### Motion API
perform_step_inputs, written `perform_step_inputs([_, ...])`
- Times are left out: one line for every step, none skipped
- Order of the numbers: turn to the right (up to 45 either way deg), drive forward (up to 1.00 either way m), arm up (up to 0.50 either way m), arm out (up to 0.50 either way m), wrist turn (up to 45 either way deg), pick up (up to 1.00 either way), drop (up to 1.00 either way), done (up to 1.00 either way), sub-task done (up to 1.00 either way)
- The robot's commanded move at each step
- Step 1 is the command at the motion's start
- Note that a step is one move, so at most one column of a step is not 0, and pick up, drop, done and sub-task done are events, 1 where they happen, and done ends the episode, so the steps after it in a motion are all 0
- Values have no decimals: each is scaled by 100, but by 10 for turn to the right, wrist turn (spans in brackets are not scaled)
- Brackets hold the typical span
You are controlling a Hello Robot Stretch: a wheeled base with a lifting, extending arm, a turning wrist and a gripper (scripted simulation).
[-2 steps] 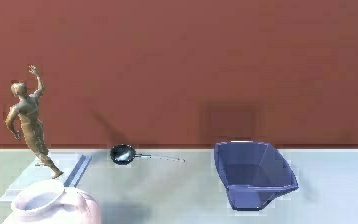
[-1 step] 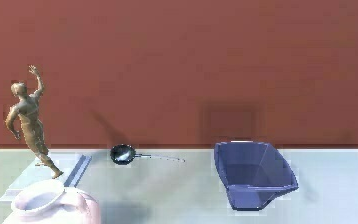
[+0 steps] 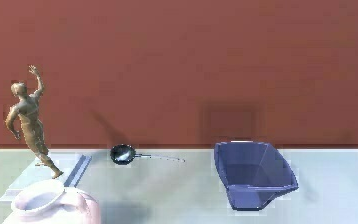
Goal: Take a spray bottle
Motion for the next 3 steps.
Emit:
perform_step_inputs([0, 0, 0, 0, 360, 0, 0, 0, 0])
perform_step_inputs([0, 0, 0, 0, 0, 100, 0, 0, 0])
perform_step_inputs([0, 0, 0, 0, 0, 0, 0, 100, 0])
